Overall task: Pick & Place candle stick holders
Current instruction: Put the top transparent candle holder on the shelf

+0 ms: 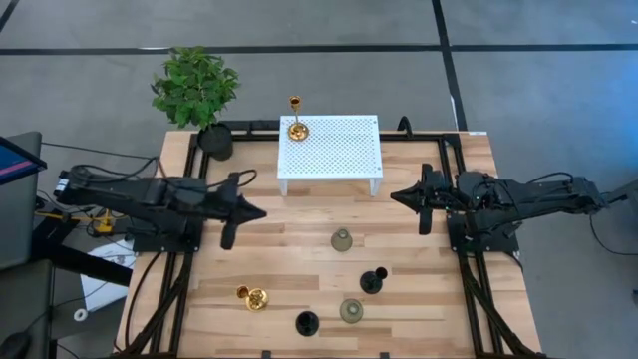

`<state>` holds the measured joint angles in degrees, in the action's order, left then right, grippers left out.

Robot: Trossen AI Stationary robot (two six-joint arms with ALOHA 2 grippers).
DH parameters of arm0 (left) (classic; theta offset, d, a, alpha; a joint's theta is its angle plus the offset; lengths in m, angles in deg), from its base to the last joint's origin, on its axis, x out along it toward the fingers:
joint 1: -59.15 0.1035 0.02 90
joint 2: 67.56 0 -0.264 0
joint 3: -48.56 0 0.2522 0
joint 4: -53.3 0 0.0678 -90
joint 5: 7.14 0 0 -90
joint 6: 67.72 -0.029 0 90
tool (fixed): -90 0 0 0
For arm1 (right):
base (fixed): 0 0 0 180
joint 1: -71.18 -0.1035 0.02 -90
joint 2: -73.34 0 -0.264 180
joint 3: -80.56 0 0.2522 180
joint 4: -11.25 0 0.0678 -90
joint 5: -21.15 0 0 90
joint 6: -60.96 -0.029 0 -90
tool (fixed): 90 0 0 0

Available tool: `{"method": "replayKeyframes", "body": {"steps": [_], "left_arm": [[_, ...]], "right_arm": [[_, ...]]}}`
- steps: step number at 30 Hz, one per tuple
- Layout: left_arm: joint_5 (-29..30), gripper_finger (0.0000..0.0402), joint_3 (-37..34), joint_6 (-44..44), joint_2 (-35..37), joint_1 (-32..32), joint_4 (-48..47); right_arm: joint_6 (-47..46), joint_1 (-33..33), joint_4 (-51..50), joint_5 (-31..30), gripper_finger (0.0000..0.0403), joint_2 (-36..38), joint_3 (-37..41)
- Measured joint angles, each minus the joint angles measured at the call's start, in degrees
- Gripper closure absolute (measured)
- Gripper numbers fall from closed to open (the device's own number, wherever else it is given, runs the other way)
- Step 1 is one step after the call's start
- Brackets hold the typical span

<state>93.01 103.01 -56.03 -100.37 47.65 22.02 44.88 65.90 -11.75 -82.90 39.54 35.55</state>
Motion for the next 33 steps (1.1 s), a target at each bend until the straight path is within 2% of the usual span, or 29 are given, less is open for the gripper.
{"method": "replayKeyframes", "body": {"steps": [6, 13, 15, 21, 26, 33], "left_arm": [[0.35, 0.0396, -4.13, 3.64, 2.18, -0.67, 0.85], [0.26, 0.0397, -6.08, 3.71, -0.35, -0.67, 1.50], [-1.05, 0.0396, -6.08, 3.59, -1.09, -0.64, 1.75], [-6.41, 0.0398, -6.05, 0.50, -3.38, -0.67, 2.23], [-8.69, 0.0395, -6.05, -1.65, -4.66, -0.67, 2.54], [-8.90, 0.0396, -5.99, -2.40, -5.61, -0.64, 2.73]], "right_arm": [[-4.66, -0.35, -0.17, 0.48, 0.0403, -1.53, 0.00], [-4.84, -3.46, -0.10, 0.65, 0.0403, -7.42, 0.00], [-4.88, -4.61, -0.16, 0.91, 0.0403, -8.98, 0.00], [-4.98, -7.39, 2.93, 6.86, 0.0403, -13.70, 0.00], [-5.00, -8.57, 4.88, 6.95, 0.0403, -17.23, 0.00], [-6.49, -8.53, 4.96, 7.58, 0.0403, -19.96, 0.00]]}}
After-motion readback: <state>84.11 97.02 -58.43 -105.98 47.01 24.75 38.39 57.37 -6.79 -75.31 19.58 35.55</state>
